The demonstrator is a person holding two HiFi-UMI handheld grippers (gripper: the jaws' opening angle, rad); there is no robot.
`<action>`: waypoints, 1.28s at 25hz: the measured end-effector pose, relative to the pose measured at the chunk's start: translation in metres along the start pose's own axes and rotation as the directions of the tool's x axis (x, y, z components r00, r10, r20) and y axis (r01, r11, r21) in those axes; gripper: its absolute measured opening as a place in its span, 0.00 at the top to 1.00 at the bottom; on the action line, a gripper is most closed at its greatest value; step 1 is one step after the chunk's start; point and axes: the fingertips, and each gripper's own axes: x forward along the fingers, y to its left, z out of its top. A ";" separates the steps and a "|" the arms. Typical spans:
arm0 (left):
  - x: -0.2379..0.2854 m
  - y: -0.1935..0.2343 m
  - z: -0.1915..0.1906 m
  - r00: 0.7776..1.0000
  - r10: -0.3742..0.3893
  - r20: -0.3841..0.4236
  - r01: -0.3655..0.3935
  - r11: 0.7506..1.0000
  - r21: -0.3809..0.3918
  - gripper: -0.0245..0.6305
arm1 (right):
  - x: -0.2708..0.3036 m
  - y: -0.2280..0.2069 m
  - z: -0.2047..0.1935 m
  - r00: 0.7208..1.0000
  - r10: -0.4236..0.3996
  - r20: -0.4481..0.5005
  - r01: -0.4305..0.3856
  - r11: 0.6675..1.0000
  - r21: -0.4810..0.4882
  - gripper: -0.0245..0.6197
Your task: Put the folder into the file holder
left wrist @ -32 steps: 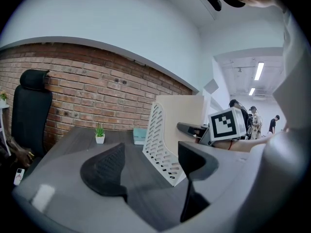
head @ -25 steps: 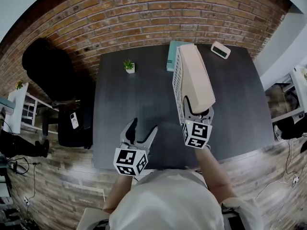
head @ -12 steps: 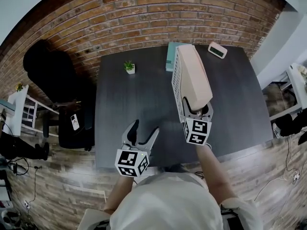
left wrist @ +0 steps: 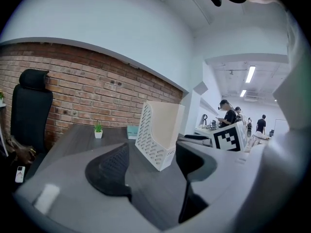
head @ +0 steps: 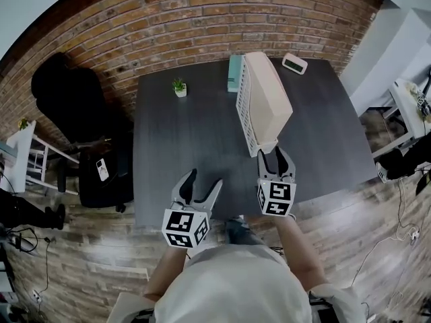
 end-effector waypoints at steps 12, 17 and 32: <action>-0.085 -0.019 -0.031 1.000 0.017 0.021 -0.018 0.999 0.041 0.72 | -0.122 0.056 -0.007 0.999 0.025 0.044 -0.026 0.999 0.023 0.91; -0.121 -0.023 -0.040 0.999 0.032 0.040 -0.034 0.998 0.049 0.81 | -0.169 0.085 -0.004 0.995 0.069 0.072 -0.071 0.997 0.029 0.95; -0.209 -0.049 -0.071 0.997 0.045 0.056 -0.048 0.998 0.050 0.95 | -0.280 0.147 -0.015 0.981 0.166 0.097 -0.169 0.985 0.020 0.95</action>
